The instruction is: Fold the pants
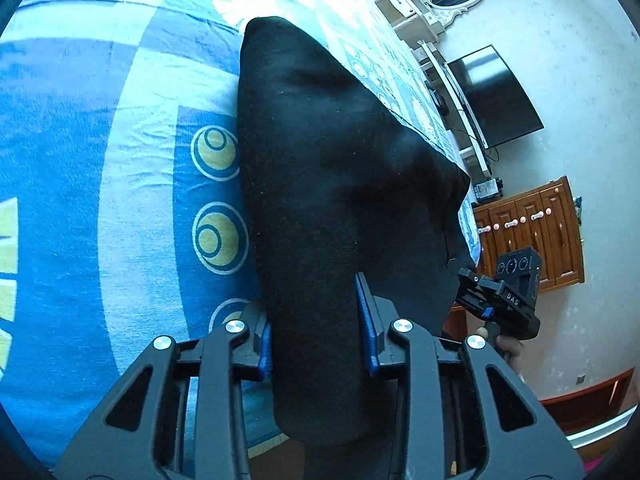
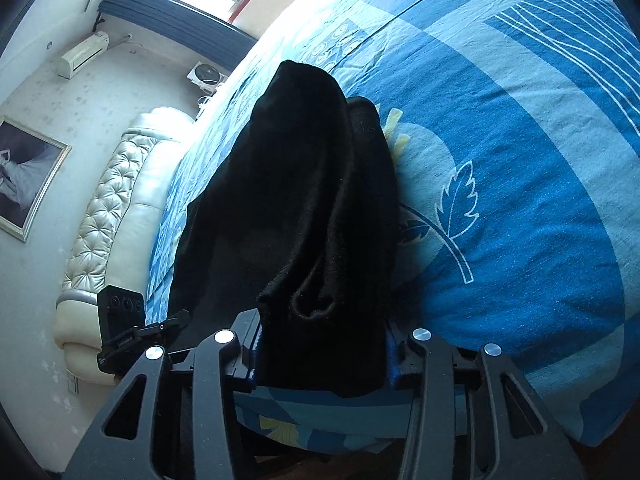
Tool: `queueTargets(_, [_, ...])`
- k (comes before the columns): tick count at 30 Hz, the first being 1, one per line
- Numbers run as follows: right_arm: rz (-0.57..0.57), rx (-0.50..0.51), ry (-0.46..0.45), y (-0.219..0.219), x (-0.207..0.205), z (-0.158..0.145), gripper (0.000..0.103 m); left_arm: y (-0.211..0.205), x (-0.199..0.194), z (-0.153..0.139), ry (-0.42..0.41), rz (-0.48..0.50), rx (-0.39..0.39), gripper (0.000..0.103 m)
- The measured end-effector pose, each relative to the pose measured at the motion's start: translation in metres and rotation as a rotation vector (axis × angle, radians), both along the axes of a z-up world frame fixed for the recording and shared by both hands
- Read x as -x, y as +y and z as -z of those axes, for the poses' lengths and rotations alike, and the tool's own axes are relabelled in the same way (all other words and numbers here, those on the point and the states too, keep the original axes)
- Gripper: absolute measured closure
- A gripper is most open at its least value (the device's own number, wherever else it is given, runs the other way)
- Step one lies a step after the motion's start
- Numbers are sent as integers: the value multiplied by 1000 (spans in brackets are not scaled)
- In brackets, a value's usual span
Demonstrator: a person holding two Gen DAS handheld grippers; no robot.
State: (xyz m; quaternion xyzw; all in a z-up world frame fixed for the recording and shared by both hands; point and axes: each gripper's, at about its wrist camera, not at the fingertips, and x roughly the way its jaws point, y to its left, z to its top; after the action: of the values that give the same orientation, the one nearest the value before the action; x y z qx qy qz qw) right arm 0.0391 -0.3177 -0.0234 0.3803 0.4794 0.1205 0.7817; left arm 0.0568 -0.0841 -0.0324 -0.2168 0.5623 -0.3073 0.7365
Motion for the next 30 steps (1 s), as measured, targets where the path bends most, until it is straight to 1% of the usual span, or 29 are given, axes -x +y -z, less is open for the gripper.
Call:
queueTargets(2, [-23, -19, -14, 11, -4, -4, 62, 5, 0, -8, -22, -7, -42, 72])
queueTargets(6, [-96, -44, -22, 45, -17, -1, 63, 41, 5, -18, -31, -46, -74, 72])
queueTargets(10, [-186, -58, -23, 86, -33, 3, 63, 87, 15, -17, -23, -106, -74, 72])
queueTargets(13, [-225, -69, -17, 106, -39, 7, 63, 114, 23, -12, -18, -150, -54, 72])
queueTargets(16, [-233, -60, -16, 111, -38, 10, 63, 125, 27, -3, 0, -173, -9, 71])
queueTargets(18, [-228, -75, -13, 110, -35, 12, 63, 128, 27, 1, 3, -177, 12, 70])
queueTargets(22, [-219, -96, -4, 111, -35, 15, 63, 134, 29, 4, -9, -174, 15, 69])
queueTargets(30, [-219, -114, -4, 110, -38, 15, 63, 138, 30, 4, 1, -181, 27, 67])
